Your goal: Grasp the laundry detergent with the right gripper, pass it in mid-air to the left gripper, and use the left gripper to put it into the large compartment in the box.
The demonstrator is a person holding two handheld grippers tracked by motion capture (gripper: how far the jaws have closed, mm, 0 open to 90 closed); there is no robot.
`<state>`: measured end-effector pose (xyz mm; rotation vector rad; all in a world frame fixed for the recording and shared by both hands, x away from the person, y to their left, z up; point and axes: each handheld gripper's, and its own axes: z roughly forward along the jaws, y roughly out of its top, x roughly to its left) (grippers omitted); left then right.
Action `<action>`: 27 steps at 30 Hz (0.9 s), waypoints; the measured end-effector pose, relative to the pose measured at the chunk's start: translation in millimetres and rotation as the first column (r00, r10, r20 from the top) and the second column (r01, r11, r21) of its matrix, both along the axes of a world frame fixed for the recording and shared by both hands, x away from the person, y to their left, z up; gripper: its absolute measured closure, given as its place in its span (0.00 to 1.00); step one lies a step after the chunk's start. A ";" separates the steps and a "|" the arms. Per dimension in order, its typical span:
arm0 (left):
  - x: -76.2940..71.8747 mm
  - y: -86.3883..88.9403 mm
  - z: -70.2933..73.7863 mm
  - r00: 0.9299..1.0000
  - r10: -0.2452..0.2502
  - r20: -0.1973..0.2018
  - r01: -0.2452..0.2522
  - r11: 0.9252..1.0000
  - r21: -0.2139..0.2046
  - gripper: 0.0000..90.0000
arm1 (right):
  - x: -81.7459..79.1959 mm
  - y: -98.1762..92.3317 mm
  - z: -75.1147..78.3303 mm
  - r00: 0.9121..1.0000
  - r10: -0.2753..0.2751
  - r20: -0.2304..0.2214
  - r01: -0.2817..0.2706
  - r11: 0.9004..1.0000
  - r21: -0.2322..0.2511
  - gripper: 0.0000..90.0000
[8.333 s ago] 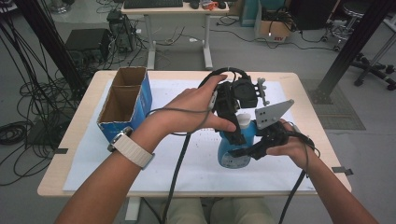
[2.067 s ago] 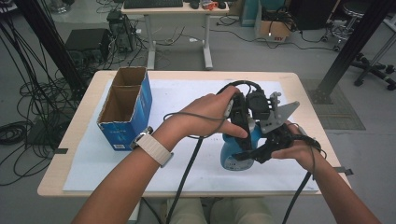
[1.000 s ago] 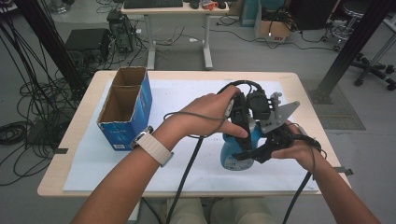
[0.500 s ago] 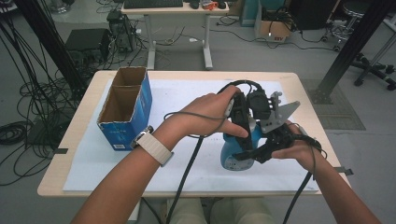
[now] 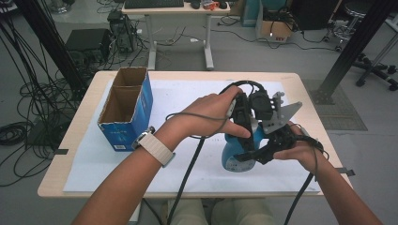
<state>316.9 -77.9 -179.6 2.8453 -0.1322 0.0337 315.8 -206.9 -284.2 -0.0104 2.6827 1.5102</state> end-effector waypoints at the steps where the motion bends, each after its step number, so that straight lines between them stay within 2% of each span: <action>1: 0.0 -0.3 0.0 1.000 0.002 -0.003 -0.002 1.000 0.002 0.41 | 0.0 0.0 -0.1 1.000 0.002 0.002 -0.002 1.000 0.000 0.48; 12: -0.8 -5.4 2.5 1.000 0.005 -0.009 -0.005 1.000 0.024 0.42 | -0.8 -2.2 -0.7 1.000 0.008 -0.005 -0.008 1.000 0.023 0.48; 16: -0.5 -7.0 3.1 1.000 0.002 -0.017 -0.001 1.000 0.027 0.42 | -0.3 -4.1 -2.6 1.000 0.012 -0.012 -0.012 0.999 0.046 0.47; 17: 0.0 -7.2 3.0 1.000 -0.003 -0.022 0.003 1.000 0.030 0.42 | -0.1 -5.1 -3.7 1.000 0.018 -0.024 -0.017 0.998 0.056 0.45; 18: -0.7 -6.9 2.4 0.999 0.014 -0.031 -0.014 1.000 0.017 0.42 | -1.2 -6.8 -4.7 0.998 0.023 -0.050 -0.020 0.998 0.059 0.42; 19: -1.3 -6.4 1.9 0.999 0.031 -0.040 -0.031 1.000 0.002 0.42 | -1.8 -8.5 -6.1 0.998 0.027 -0.057 -0.024 0.998 0.066 0.38; 20: -1.3 -5.9 2.1 0.999 0.035 -0.041 -0.035 0.999 0.004 0.42 | -3.6 -11.3 -6.9 0.996 0.021 -0.085 -0.015 0.998 0.061 0.34; 21: 0.6 -5.8 3.6 0.999 0.010 -0.032 -0.009 1.000 0.023 0.42 | -5.8 -18.6 -9.8 0.992 -0.020 -0.125 0.024 0.999 0.031 0.25; 22: 1.2 -5.7 3.6 1.000 0.008 -0.027 -0.007 1.000 0.024 0.42 | -5.8 -18.6 -9.8 0.992 -0.020 -0.125 0.024 0.999 0.031 0.25; 24: 1.9 -5.6 3.4 1.000 0.012 -0.020 -0.011 0.999 0.041 0.42 | -6.3 -28.0 -12.2 0.985 -0.051 -0.163 0.054 0.998 0.016 0.17; 25: 2.2 -5.4 3.2 1.000 0.018 -0.023 -0.017 0.999 0.042 0.42 | -6.1 -37.1 -14.9 0.974 -0.086 -0.209 0.084 0.996 -0.020 0.13; 27: 3.9 -4.7 3.2 0.999 0.025 -0.021 -0.024 0.998 0.051 0.42 | -5.1 -42.5 -16.2 0.971 -0.103 -0.216 0.097 0.995 -0.038 0.13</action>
